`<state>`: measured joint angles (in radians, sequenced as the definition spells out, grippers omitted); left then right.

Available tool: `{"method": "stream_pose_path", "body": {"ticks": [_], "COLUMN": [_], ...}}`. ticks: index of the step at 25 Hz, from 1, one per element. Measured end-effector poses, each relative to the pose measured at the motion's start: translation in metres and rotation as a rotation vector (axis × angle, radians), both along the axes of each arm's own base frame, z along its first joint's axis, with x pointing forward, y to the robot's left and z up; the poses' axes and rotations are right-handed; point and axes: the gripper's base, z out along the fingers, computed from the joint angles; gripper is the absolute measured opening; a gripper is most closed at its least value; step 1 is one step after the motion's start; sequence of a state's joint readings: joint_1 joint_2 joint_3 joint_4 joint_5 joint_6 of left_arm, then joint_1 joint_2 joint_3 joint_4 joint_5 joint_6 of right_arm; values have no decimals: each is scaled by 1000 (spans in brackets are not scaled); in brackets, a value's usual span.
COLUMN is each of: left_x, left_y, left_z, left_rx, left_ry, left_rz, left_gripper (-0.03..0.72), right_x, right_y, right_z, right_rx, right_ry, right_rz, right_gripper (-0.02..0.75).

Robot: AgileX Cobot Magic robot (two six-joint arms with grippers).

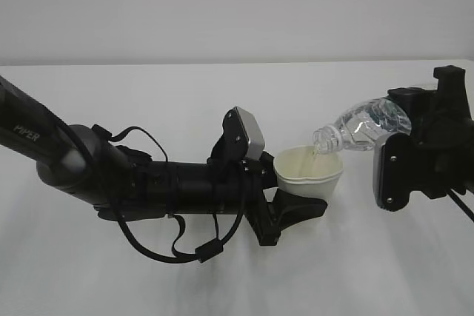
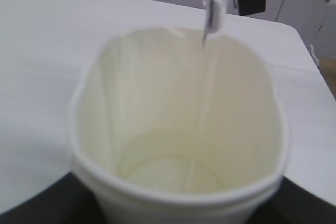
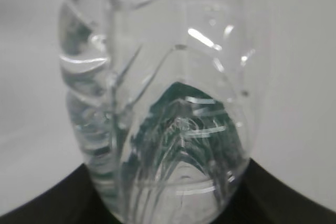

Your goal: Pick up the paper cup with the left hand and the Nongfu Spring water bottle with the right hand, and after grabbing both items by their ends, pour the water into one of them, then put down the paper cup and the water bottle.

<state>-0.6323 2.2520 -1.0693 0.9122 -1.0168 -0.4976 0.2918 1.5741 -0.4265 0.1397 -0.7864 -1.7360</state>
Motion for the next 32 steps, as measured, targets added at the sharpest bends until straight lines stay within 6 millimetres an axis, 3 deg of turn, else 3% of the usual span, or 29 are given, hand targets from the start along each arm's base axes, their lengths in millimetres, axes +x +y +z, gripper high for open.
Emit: {"method": "stream_pose_path", "body": {"ticks": [32], "left_x": [0], "left_y": [0], "left_z": [0], "left_rx": [0], "left_ry": [0], "left_rz": [0], "left_gripper": [439], "right_x": [0], "right_y": [0], "right_z": [1], "right_rx": [0], "right_ry": [-6], "right_rz": [0], "right_gripper": [392]}}
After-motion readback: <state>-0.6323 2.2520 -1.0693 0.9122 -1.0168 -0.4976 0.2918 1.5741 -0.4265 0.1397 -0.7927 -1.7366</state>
